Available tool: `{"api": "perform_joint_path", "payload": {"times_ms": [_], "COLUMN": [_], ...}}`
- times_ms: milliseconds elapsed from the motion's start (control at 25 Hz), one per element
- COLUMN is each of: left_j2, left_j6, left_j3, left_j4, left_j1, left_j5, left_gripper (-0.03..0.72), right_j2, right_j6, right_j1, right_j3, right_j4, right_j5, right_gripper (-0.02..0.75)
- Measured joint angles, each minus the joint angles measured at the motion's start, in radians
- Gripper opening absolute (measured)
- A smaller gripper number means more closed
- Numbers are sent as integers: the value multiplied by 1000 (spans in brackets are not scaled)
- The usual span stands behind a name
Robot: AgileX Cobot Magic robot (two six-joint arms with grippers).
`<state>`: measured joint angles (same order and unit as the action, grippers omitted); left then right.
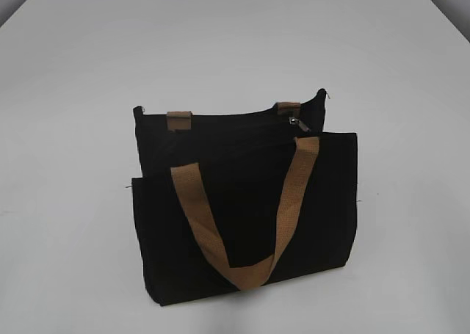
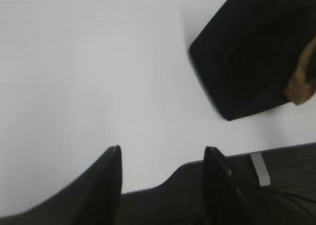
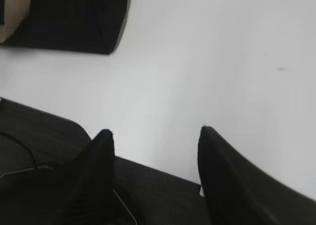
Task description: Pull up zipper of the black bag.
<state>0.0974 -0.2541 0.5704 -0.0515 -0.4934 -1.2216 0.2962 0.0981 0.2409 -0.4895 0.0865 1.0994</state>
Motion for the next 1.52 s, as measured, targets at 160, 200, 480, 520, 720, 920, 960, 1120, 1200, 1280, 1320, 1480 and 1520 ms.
{"api": "perform_joint_path", "payload": {"times_ms": [160, 200, 480, 520, 720, 920, 960, 1120, 1200, 1280, 1320, 1480, 1520], "left_j2": [-93, -83, -70, -69, -69, -69, -69, -69, -69, -69, -69, -70, -72], "left_j6": [141, 159, 187, 187, 189, 189, 189, 189, 189, 189, 189, 189, 189], "left_j3": [1, 0, -42, -43, -43, -43, -43, -43, -43, -43, -43, -43, -43], "left_j4": [42, 46, 51, 51, 51, 46, 46, 43, 44, 45, 39, 39, 39], "left_j1": [0, 0, 0, 0, 0, 0, 0, 0, 8, 50, 92, 305, 351], "left_j5": [-6, 1, 143, 149, 161, 161, 161, 161, 161, 161, 161, 162, 162], "left_gripper": [398, 398, 398, 398, 398, 398, 398, 398, 398, 398, 398, 398, 398], "right_j2": [-112, -128, -132, -126, -119, -119, -119, -119, -119, -123, -130, -211, -235], "right_j6": [7, 10, 21, 22, 23, 23, 24, 24, 24, 24, 24, 24, 24], "right_j1": [0, 0, 0, 0, 0, 0, 0, 0, -3, -29, -55, -167, -184], "right_j3": [1, 1, 2, 2, 3, 3, 3, 3, 3, 3, 3, 4, 4], "right_j4": [2, 1, 1, 1, 1, 1, 1, 1, 1, 2, 2, 2, 2], "right_j5": [-2, -1, -2, -2, -2, -2, -2, -2, -2, -2, -3, -3, -3], "right_gripper": [422, 422, 422, 422, 422, 422, 422, 422, 422, 422, 422, 422, 422]}}
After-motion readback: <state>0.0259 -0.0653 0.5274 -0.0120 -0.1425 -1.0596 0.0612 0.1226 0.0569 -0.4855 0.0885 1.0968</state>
